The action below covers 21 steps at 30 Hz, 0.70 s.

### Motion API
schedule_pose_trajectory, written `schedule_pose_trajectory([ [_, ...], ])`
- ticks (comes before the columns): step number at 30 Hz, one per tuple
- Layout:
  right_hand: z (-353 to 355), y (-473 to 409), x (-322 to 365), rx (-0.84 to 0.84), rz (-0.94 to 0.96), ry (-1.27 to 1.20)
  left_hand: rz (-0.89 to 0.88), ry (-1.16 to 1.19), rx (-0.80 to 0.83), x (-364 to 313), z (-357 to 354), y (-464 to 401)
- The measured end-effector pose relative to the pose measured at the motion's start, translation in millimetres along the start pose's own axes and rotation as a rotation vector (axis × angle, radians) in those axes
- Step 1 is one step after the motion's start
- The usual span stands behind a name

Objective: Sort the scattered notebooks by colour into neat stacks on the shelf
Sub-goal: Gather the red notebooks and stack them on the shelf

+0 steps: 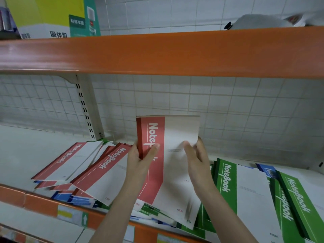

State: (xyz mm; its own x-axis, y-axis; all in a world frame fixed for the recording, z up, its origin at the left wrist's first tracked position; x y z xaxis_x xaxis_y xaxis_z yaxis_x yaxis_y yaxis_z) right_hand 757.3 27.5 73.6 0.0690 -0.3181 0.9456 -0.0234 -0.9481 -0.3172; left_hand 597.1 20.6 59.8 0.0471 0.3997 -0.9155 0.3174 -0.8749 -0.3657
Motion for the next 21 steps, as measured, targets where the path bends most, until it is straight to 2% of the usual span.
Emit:
schedule_pose_trajectory([
  [6,-4.0,9.1,-21.0,-0.036,-0.037,0.062,0.131,-0.147,-0.023,30.3,4.6,8.4],
  [12,0.9,0.5,-14.7,0.008,-0.013,0.304,0.075,-0.227,0.032,20.6,0.8,3.8],
  [17,32.2,-11.3,-2.2,-0.007,-0.134,0.504,0.191,-0.351,0.181,15.4,-20.2,0.5],
  [21,70.9,-13.1,-3.5,-0.008,-0.285,0.576,0.341,-0.310,0.232,20.1,-52.7,8.7],
])
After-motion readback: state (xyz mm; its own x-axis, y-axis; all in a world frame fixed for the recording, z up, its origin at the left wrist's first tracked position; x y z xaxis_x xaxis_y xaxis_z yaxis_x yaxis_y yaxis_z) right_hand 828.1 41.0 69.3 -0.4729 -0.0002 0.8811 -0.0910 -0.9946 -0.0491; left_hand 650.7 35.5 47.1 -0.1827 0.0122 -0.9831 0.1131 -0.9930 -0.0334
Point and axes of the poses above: each hand's wrist, its own y-axis away from the middle knuckle, its own z-axis out of the back of the hand, x = y × z, the point moved 4 cm from there along -y, towards the middle knuckle
